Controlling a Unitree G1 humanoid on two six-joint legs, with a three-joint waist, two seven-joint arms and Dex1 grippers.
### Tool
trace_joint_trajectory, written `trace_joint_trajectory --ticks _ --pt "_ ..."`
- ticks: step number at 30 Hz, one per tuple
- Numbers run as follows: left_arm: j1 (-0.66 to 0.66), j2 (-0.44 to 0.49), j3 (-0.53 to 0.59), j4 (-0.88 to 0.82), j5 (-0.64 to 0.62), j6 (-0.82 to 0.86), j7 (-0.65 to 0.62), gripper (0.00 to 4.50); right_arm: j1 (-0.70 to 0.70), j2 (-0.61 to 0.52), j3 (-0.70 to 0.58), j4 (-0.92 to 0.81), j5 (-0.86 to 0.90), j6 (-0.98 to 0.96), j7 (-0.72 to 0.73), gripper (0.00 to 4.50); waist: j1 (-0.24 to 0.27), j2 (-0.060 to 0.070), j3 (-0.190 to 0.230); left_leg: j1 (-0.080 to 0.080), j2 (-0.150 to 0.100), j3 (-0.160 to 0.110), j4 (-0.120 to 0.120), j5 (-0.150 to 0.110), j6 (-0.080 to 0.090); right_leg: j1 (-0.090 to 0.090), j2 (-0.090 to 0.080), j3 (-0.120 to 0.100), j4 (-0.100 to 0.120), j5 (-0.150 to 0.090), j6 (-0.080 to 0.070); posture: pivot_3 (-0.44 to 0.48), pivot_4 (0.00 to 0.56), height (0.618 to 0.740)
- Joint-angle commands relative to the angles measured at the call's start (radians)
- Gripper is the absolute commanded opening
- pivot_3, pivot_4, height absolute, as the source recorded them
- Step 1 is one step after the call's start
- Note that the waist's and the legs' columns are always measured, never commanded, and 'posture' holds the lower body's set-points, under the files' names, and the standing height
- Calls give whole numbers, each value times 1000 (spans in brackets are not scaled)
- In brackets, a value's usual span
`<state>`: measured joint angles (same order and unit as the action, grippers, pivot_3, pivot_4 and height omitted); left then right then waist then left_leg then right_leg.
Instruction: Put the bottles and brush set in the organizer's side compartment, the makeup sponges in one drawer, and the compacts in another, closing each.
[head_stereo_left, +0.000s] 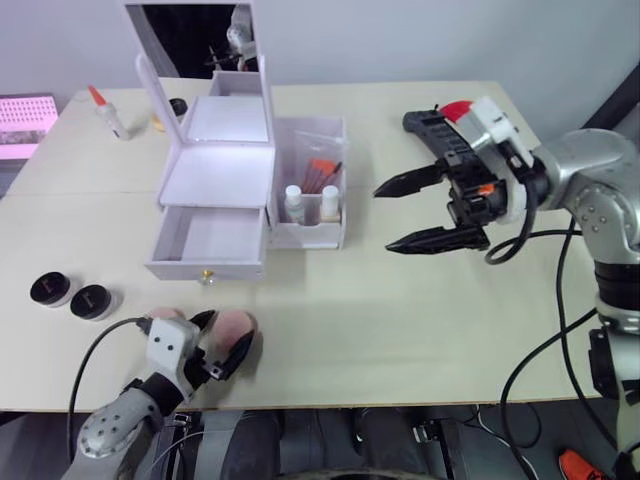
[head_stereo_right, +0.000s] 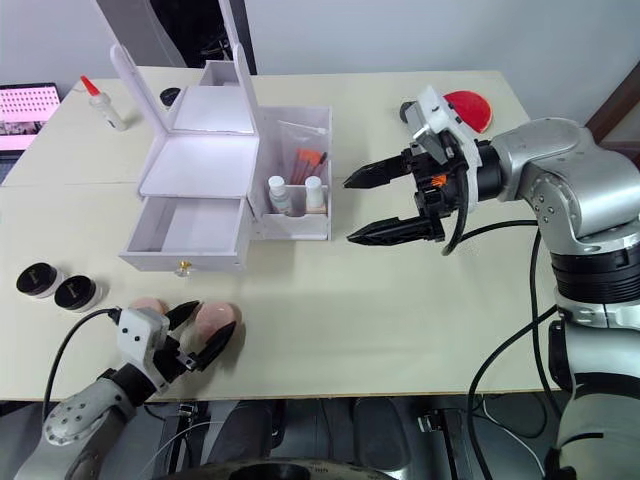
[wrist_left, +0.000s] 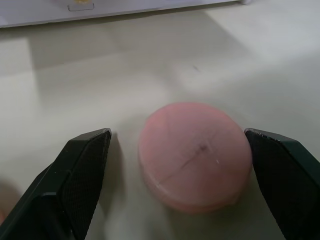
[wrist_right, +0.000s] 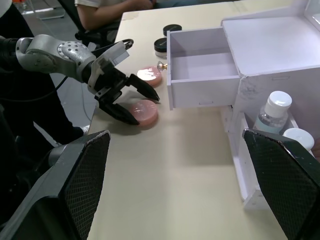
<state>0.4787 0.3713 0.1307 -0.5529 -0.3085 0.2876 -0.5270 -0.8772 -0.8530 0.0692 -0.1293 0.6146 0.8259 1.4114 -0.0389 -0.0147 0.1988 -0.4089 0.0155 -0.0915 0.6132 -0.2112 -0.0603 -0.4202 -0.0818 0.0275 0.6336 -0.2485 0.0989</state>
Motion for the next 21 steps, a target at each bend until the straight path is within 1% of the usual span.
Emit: trace_joint_trajectory --ticks 1,6,9,12,13,14,19,21 --pt "4 15 -30 3 40 -40 -1 4470 -5 -14 -36 -37 23 4 -22 4500 -1 0 0 0 0 0 0 0 0 0 0 0 0 0 0 0 150 740" --pt "-9 11 -56 14 67 -62 12 4470 -10 -6 -34 -42 22 7 -48 4500 1 0 0 0 0 0 0 0 0 0 0 0 0 0 0 0 150 740" --pt "1 8 -55 8 71 -45 28 4470 -16 -1 -32 -40 21 7 -62 4500 3 0 0 0 0 0 0 0 0 0 0 0 0 0 0 0 150 740" --pt "13 18 -55 14 72 -27 31 3638 -21 7 -24 -36 14 -1 -71 4500 3 0 0 0 0 0 0 0 0 0 0 0 0 0 0 0 150 740" --pt "16 23 -56 15 79 -25 33 3140 -23 9 -22 -36 15 -1 -72 4500 3 0 0 0 0 0 0 0 0 0 0 0 0 0 0 0 150 740" --pt "17 26 -56 15 81 -26 34 2745 -26 11 -21 -35 17 0 -72 4500 3 0 0 0 0 0 0 0 0 0 0 0 0 0 0 0 150 740" --pt "51 42 -32 -19 62 -23 24 2690 -42 13 -8 -29 27 4 -44 4500 -3 0 0 0 0 0 0 0 0 0 0 0 0 0 0 0 150 740" --pt "84 58 -3 -53 35 -40 0 2690 -54 17 2 -19 27 0 -23 4500 -3 0 0 0 0 0 0 0 0 0 0 0 0 0 0 0 150 740"
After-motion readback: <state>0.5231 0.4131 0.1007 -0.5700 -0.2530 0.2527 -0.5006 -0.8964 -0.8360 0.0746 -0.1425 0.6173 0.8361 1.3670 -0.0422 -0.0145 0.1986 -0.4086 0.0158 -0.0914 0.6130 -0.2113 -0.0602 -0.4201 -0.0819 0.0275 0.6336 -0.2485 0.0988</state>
